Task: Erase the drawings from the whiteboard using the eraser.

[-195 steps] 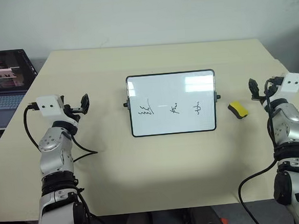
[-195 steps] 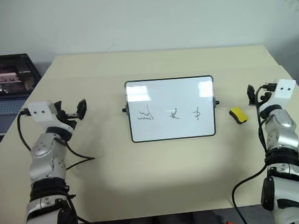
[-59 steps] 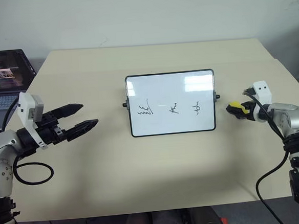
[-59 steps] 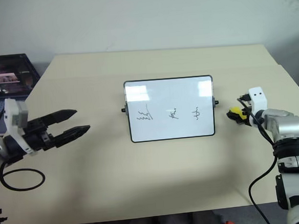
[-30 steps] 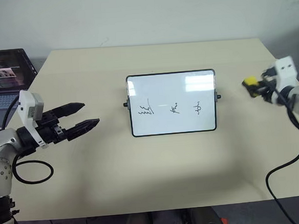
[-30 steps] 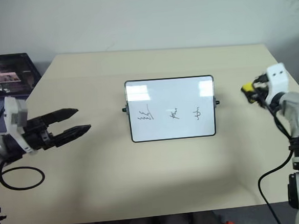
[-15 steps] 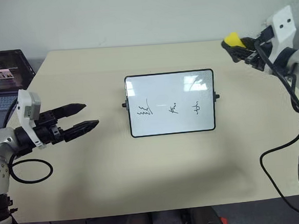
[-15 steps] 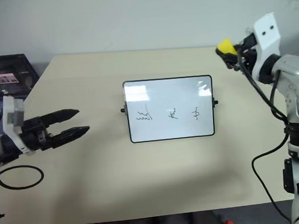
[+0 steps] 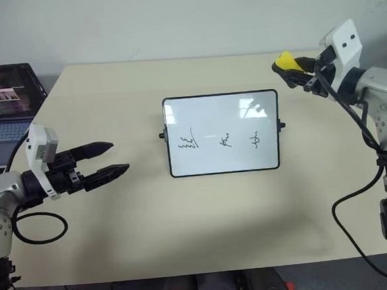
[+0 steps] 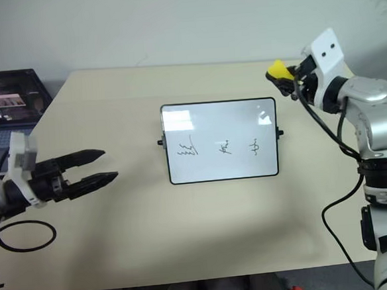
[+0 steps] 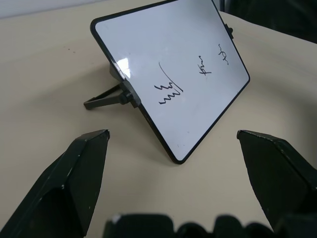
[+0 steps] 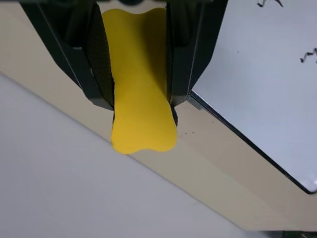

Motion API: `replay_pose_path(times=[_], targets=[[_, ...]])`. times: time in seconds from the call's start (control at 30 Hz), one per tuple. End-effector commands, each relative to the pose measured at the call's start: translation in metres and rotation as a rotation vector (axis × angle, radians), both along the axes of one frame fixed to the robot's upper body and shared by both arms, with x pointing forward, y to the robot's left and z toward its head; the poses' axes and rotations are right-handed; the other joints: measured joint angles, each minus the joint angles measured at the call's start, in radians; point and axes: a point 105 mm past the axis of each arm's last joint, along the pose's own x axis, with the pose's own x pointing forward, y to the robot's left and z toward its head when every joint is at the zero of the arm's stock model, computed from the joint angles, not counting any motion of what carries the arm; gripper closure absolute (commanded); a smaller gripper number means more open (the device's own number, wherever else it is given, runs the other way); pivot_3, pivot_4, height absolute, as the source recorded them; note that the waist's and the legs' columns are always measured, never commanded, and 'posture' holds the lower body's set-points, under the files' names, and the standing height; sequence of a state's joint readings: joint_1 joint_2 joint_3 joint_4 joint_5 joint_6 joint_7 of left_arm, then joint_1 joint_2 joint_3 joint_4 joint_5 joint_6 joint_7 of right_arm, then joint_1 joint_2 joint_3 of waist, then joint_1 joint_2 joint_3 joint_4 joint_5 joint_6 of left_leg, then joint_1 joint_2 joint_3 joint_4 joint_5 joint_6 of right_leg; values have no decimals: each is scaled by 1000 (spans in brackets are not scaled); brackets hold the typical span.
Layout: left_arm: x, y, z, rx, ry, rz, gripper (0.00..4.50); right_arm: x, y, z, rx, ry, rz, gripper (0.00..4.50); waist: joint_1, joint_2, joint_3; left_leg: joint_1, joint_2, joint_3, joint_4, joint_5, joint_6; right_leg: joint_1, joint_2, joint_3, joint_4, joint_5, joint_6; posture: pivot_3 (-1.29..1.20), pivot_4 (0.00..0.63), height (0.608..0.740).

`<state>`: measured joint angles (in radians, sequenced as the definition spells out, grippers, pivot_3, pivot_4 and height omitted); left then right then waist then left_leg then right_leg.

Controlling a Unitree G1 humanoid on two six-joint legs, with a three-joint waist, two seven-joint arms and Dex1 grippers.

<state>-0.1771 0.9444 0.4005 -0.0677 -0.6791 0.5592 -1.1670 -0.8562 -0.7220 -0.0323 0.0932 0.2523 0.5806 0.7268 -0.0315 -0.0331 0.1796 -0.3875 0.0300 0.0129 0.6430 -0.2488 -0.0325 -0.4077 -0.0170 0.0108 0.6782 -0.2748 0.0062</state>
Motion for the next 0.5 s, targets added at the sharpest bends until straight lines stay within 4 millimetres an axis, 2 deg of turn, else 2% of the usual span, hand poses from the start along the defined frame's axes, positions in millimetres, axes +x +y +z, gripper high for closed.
replay_pose_path(times=[0.03,0.17,0.33,0.5], targets=[[-2,-2,11,14,-51,-11,0,-7,18,23,-25,-118,73,3379,0,0,0,0,0,0,0,0,0,0,0,0,0,0,0,0,150,740],[1,-3,12,18,-49,-14,0,-26,62,20,-105,-175,246,3379,-3,0,0,0,1,0,0,0,0,-1,1,0,1,0,0,0,150,740],[6,-2,10,25,-36,-18,0,-58,111,-11,-344,-248,466,3380,0,0,0,-1,1,-2,0,0,0,-1,1,-2,0,0,0,0,150,740],[9,-7,11,19,-35,-32,0,-64,143,-34,-397,-259,534,3380,0,-1,-1,-3,0,-2,2,0,0,-1,0,-3,1,0,0,0,150,740]])
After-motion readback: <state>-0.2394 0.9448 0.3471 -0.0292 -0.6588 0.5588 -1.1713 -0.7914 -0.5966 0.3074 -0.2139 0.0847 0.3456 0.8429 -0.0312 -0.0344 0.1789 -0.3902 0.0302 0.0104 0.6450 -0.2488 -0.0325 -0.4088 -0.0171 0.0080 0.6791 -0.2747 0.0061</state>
